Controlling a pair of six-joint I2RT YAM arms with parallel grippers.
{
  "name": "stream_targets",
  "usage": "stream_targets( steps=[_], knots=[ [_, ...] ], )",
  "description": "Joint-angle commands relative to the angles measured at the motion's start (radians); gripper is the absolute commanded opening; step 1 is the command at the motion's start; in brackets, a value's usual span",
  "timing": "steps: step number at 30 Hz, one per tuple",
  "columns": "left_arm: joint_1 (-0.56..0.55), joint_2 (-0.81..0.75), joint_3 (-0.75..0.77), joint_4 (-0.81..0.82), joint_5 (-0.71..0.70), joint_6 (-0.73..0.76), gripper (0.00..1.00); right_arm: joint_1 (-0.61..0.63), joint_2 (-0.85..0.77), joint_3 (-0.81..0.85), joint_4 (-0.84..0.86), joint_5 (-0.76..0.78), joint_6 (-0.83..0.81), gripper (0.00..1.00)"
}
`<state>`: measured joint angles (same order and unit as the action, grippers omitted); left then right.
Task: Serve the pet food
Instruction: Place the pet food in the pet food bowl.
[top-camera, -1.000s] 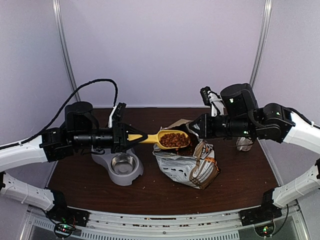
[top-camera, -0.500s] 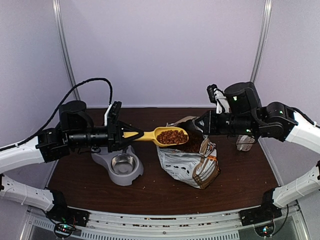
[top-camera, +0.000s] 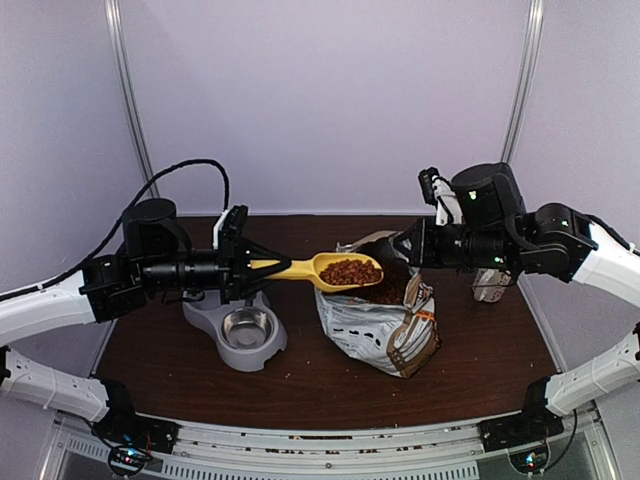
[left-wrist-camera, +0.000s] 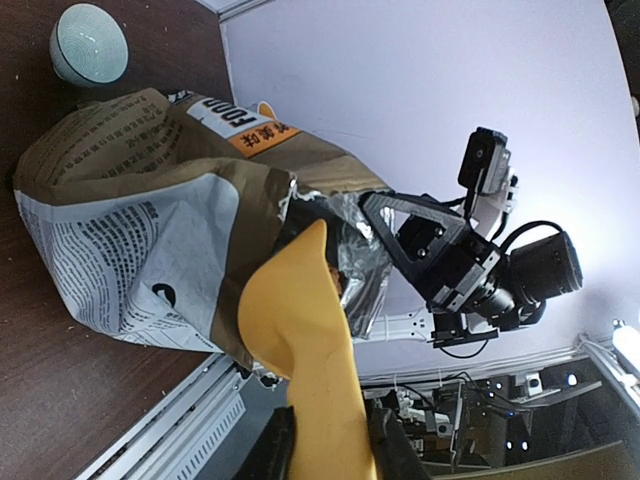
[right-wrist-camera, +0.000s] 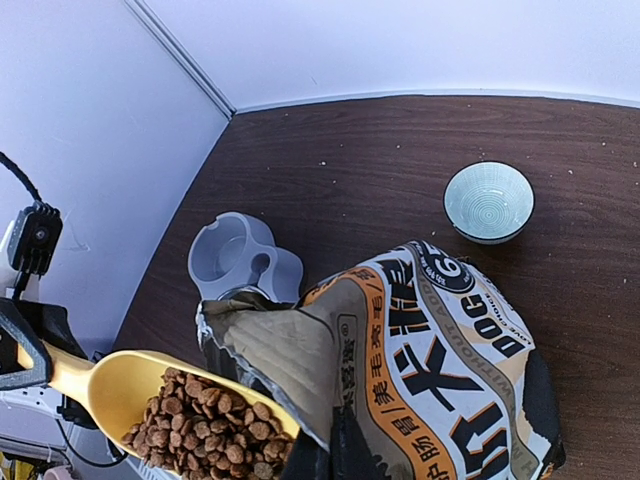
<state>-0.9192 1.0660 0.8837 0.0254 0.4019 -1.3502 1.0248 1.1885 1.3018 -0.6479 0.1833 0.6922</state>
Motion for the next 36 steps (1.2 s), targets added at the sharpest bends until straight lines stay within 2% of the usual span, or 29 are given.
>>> stream_targets(
  steps=[1, 12, 24, 36],
  knots=[
    [0.018, -0.004, -0.029, 0.124, 0.046, -0.1, 0.0, -0.002, -0.061, 0.003, -0.003, 0.034, 0.028, 0.0],
    [0.023, -0.008, -0.027, 0.178, 0.067, -0.172, 0.0, -0.005, -0.059, 0.008, 0.001, 0.038, 0.027, 0.0],
    [0.053, -0.061, -0.015, 0.144, 0.106, -0.19, 0.0, -0.008, -0.065, -0.002, -0.005, 0.052, 0.039, 0.0],
    [0.148, -0.147, -0.029, 0.082, 0.126, -0.18, 0.0, -0.011, -0.063, 0.001, -0.014, 0.058, 0.038, 0.0]
  ],
)
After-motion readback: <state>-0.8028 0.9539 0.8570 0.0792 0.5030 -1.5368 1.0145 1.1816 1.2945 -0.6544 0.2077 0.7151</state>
